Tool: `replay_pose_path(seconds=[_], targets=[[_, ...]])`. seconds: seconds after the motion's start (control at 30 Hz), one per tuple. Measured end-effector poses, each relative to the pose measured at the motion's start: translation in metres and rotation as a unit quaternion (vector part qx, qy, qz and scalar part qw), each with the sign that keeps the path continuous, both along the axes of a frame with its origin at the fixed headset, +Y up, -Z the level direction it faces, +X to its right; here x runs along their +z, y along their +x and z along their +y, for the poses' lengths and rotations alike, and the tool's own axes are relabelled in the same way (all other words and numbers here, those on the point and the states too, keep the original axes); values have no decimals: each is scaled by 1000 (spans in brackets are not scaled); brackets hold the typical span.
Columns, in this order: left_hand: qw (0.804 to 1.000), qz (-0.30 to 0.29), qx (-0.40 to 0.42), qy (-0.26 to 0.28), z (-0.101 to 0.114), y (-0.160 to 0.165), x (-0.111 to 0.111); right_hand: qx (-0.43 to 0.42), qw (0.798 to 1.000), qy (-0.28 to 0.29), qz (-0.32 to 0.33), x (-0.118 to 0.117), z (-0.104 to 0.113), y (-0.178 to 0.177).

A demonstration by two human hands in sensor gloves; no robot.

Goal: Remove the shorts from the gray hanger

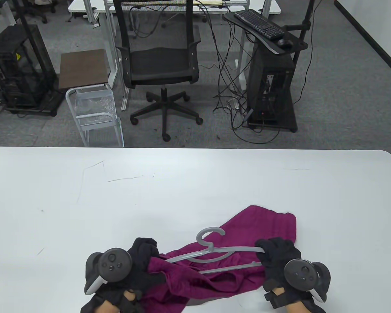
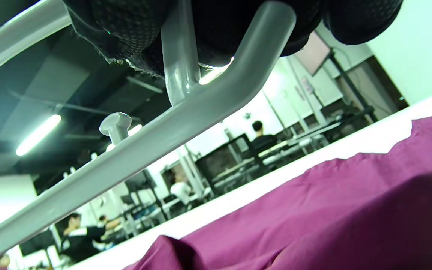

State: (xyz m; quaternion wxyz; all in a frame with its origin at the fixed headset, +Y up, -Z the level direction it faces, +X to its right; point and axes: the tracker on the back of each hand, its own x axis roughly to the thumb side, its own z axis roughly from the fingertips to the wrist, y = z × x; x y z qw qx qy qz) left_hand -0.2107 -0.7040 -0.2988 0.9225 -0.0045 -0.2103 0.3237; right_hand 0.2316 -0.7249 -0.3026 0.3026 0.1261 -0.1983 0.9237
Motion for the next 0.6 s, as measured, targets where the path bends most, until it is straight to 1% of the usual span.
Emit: replay_pose_path(seconds=[0.07, 0.13, 0.23, 0.3, 0.33, 0.4, 0.43, 0.5, 0.53, 0.6], targets=[[1000, 5, -23, -6, 0, -10, 0, -2, 1000, 2, -10, 1, 1, 7], [1000, 26, -14, -2, 1, -24, -1, -7, 1000, 7, -30, 1, 2, 16], [996, 69, 42, -33, -1, -49, -5, -28, 998, 10, -51, 2, 3, 28], [990, 85, 99, -51, -3, -65, -7, -38, 997, 14, -61, 4, 3, 32], [983, 106, 140, -54, -4, -75, -7, -40, 997, 18, -68, 5, 4, 34], [965, 144, 217, -41, -4, -91, -6, -50, 995, 26, -77, 6, 6, 36], [951, 161, 261, -36, -5, -99, -4, -53, 994, 30, -86, 8, 7, 37], [930, 170, 323, -29, -5, -108, -2, -59, 993, 38, -96, 9, 9, 37], [928, 168, 332, -27, -4, -111, -1, -61, 993, 39, -98, 10, 9, 36], [932, 167, 322, -7, -1, -113, 1, -66, 993, 42, -93, 11, 10, 34]])
